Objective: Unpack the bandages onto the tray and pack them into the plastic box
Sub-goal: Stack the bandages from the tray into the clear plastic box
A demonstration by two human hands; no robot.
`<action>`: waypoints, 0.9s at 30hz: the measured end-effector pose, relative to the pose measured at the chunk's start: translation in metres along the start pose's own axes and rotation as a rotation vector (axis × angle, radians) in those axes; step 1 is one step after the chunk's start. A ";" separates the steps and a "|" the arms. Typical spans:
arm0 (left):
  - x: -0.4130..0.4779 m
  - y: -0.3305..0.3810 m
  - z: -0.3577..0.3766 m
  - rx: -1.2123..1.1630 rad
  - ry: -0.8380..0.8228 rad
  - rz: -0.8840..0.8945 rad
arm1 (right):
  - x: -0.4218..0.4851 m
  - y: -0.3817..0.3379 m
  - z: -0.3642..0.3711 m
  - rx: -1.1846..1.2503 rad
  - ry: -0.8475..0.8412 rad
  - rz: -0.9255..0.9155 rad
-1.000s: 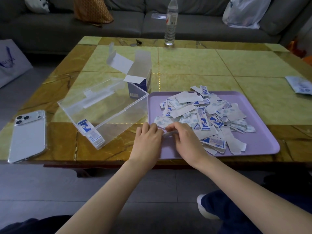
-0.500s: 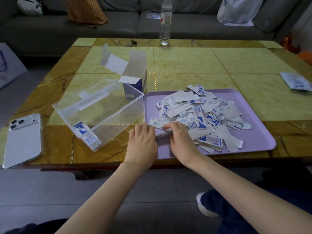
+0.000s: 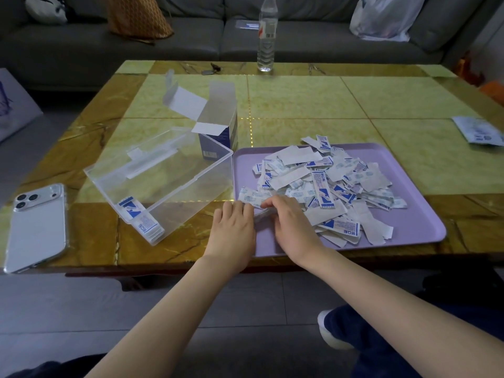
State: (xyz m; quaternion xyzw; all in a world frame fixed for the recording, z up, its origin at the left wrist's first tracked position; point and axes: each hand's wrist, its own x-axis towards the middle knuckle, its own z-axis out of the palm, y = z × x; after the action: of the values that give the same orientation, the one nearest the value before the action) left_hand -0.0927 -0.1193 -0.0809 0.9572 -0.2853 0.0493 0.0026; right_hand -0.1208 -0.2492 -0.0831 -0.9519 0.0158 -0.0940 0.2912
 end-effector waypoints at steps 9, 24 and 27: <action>0.001 -0.006 -0.015 -0.037 0.045 -0.003 | 0.003 -0.005 -0.017 -0.041 -0.002 -0.025; 0.003 -0.044 -0.078 -0.546 0.295 -0.110 | 0.016 -0.035 -0.044 0.170 -0.009 -0.102; 0.001 -0.059 -0.087 -0.547 0.318 -0.125 | 0.025 -0.055 -0.048 0.204 0.054 -0.157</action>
State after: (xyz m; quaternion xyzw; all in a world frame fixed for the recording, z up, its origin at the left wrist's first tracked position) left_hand -0.0671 -0.0676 0.0073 0.9170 -0.2244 0.1194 0.3074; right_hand -0.1065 -0.2318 -0.0089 -0.9129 -0.0604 -0.1430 0.3775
